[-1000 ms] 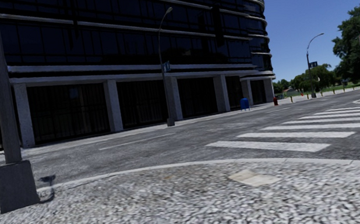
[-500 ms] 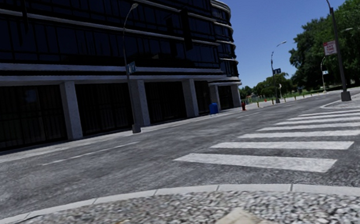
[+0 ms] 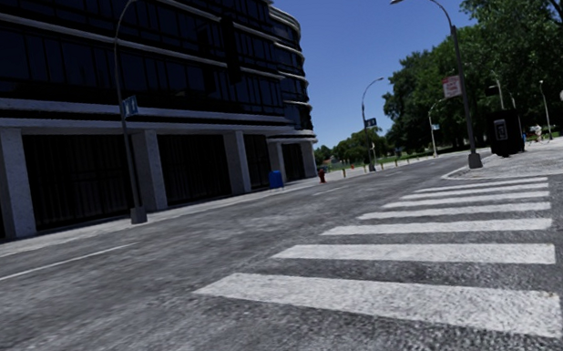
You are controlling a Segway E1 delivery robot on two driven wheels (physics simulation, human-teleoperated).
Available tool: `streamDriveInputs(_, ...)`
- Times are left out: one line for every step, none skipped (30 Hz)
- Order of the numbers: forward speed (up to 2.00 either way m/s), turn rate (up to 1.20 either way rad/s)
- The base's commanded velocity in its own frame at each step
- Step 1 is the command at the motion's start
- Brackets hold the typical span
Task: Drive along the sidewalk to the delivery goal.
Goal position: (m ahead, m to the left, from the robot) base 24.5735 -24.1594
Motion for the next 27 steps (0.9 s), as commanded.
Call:
streamDriveInputs(2.0, -0.56)
streamDriveInputs(2.0, -0.56)
streamDriveInputs(2.0, -0.56)
streamDriveInputs(2.0, -0.56)
streamDriveInputs(2.0, -0.56)
streamDriveInputs(2.0, -0.56)
streamDriveInputs(2.0, -0.56)
streamDriveInputs(1.93, -0.56)
streamDriveInputs(1.93, -0.56)
streamDriveInputs(1.77, -0.56)
streamDriveInputs(1.68, -0.56)
streamDriveInputs(1.64, -0.56)
streamDriveInputs(1.64, -0.56)
streamDriveInputs(1.6, -0.56)
streamDriveInputs(1.59, -0.56)
streamDriveInputs(1.59, -0.56)
streamDriveInputs(1.59, -0.56)
streamDriveInputs(1.58, -0.56)
streamDriveInputs(1.58, -0.56)
streamDriveInputs(1.58, -0.56)
streamDriveInputs(1.58, -0.56)
streamDriveInputs(1.58, -0.56)
streamDriveInputs(1.58, -0.56)
streamDriveInputs(1.58, -0.56)
streamDriveInputs(1.58, -0.56)
streamDriveInputs(1.58, -0.56)
streamDriveInputs(1.58, -0.56)
